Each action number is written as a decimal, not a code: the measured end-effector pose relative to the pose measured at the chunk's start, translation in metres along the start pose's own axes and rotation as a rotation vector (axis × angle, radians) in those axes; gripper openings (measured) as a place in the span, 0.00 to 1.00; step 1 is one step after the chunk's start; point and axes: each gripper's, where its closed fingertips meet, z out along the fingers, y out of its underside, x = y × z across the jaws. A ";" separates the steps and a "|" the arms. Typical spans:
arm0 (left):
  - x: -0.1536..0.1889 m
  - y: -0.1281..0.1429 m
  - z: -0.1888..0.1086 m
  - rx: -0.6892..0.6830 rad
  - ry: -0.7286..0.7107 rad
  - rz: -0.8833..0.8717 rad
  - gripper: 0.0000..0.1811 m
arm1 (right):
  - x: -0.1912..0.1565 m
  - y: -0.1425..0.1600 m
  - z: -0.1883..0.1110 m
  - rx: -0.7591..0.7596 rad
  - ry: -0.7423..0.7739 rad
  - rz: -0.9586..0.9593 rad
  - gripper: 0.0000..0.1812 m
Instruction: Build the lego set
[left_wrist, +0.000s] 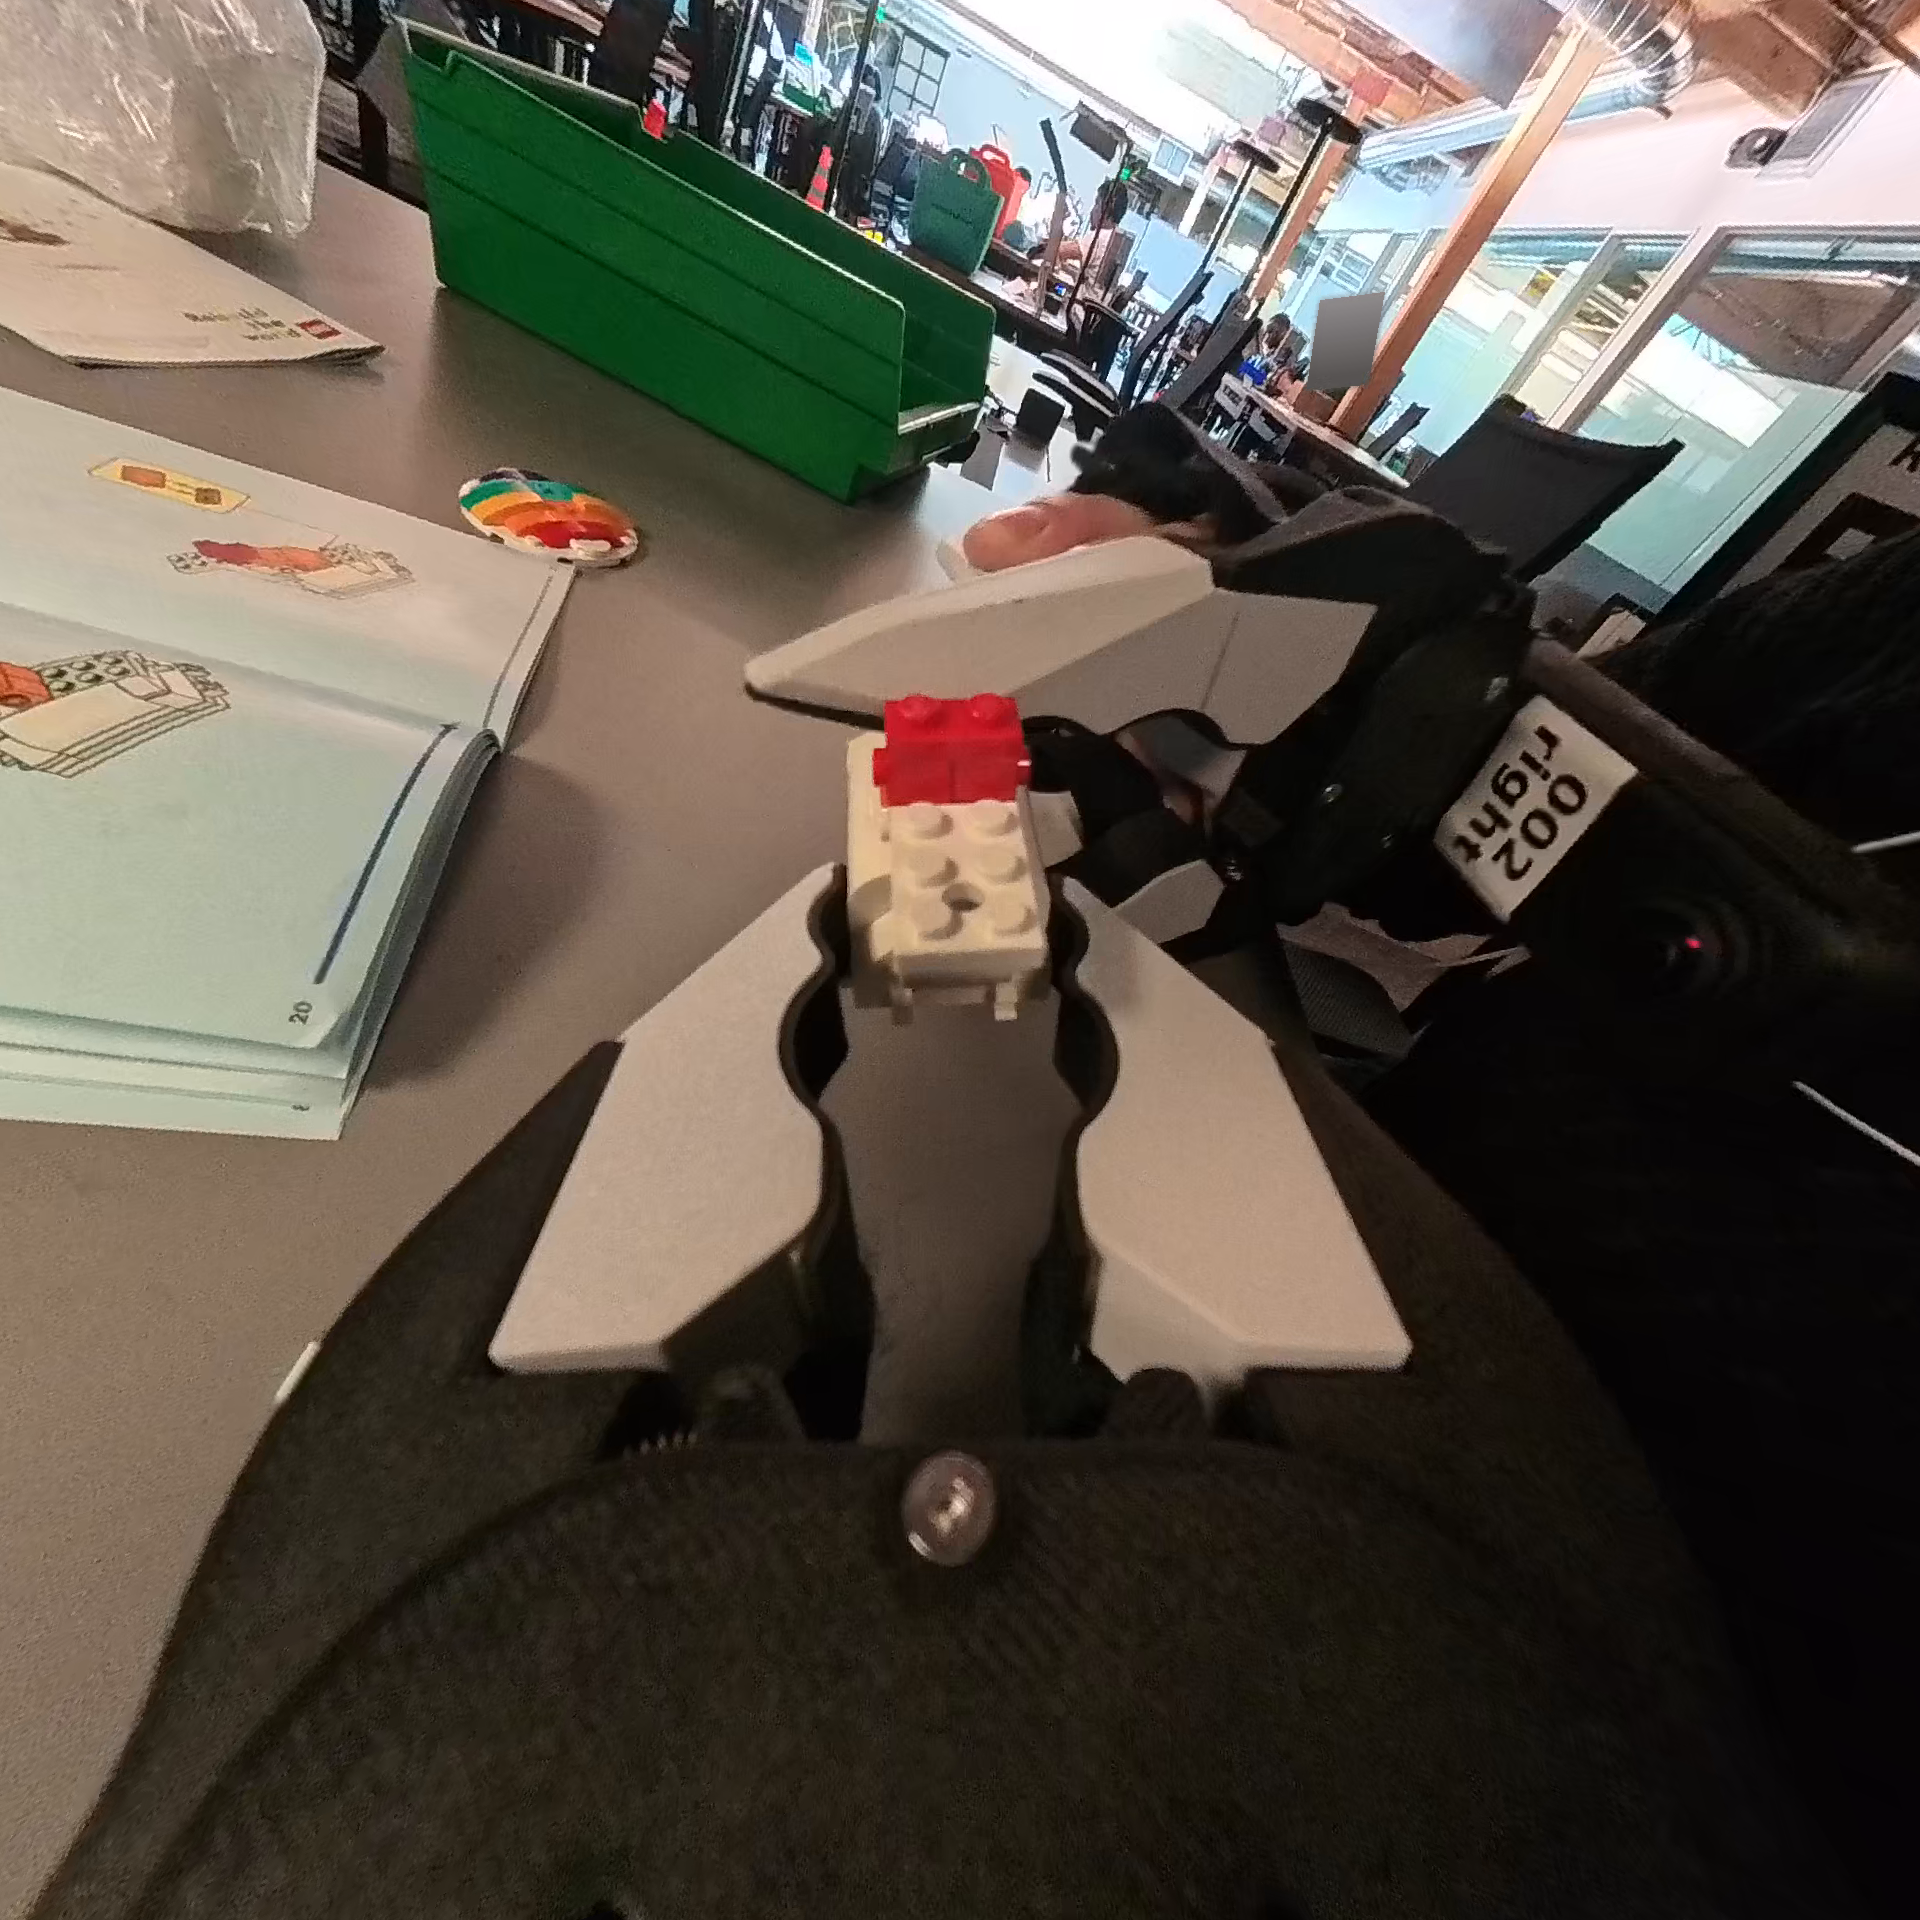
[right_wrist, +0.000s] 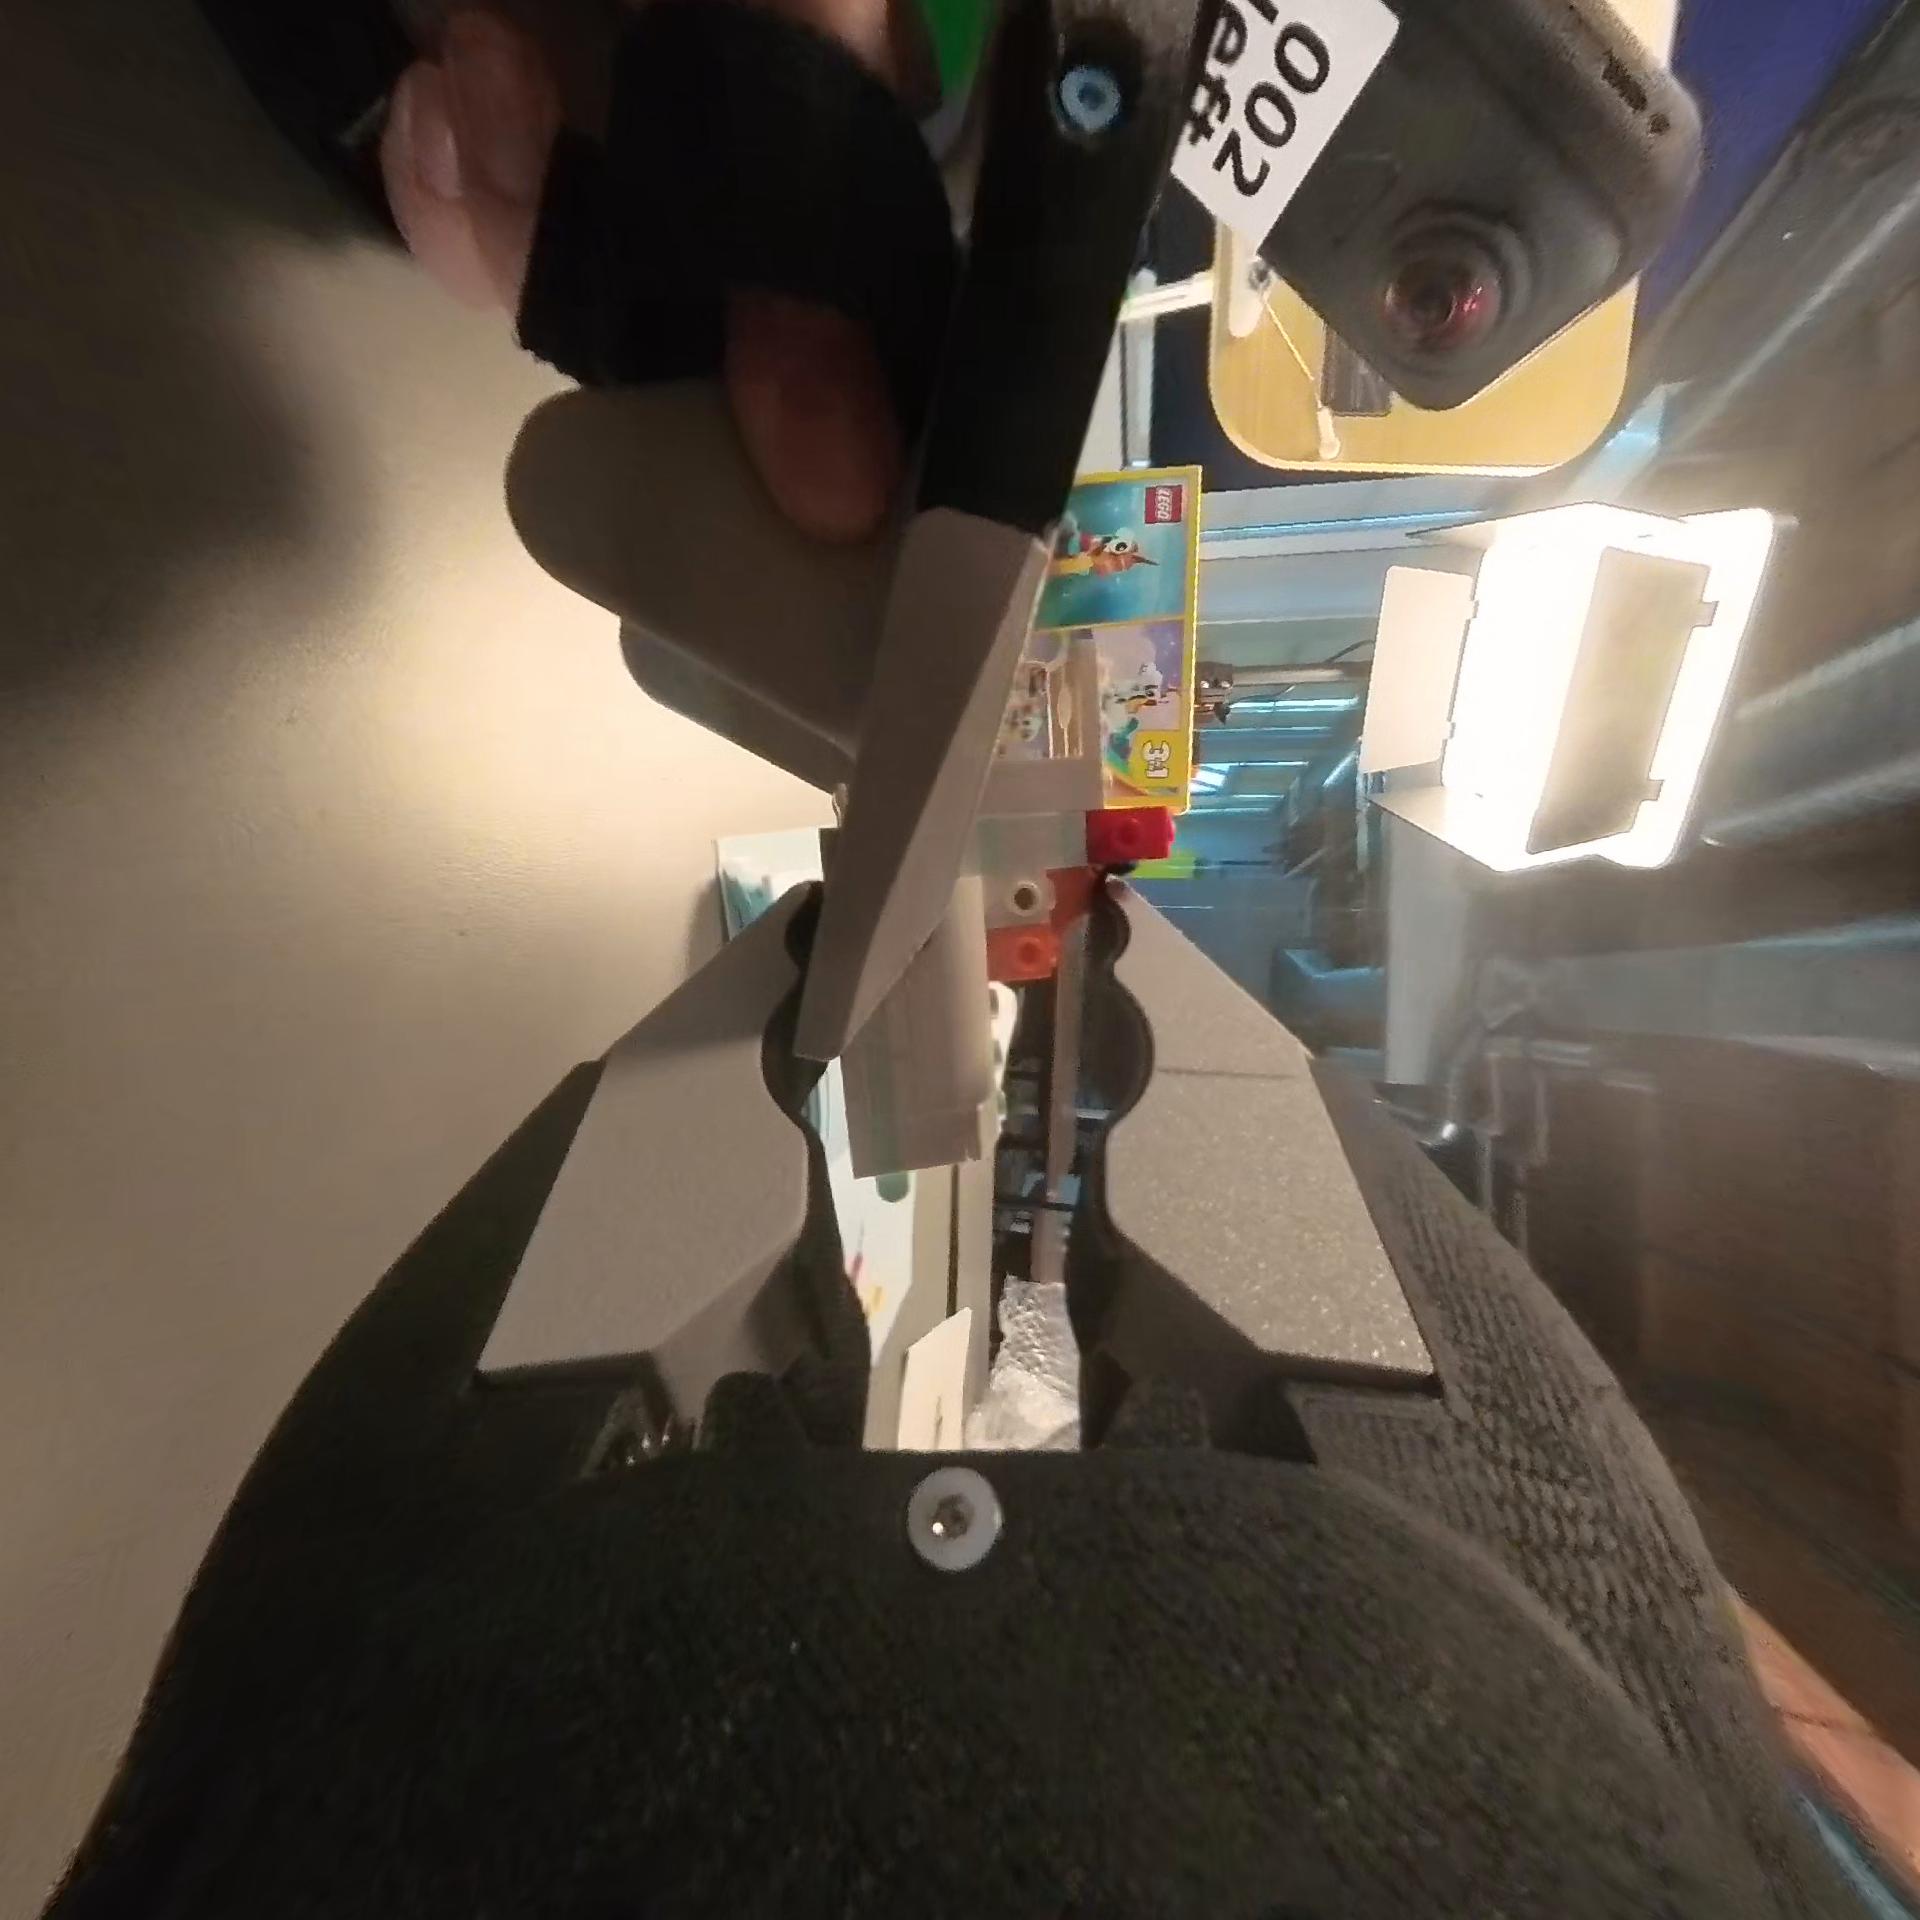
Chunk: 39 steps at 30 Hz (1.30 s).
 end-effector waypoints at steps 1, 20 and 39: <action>0.001 -0.001 -0.001 0.008 0.012 -0.006 0.20 | 0.001 0.000 0.000 0.010 -0.004 0.034 0.26; 0.015 -0.076 -0.058 0.315 -0.124 0.287 0.20 | 0.012 -0.001 -0.033 0.455 -0.135 0.680 0.39; -0.013 -0.100 -0.103 0.464 -0.373 0.382 0.20 | -0.081 -0.116 0.033 0.403 -1.078 0.849 0.08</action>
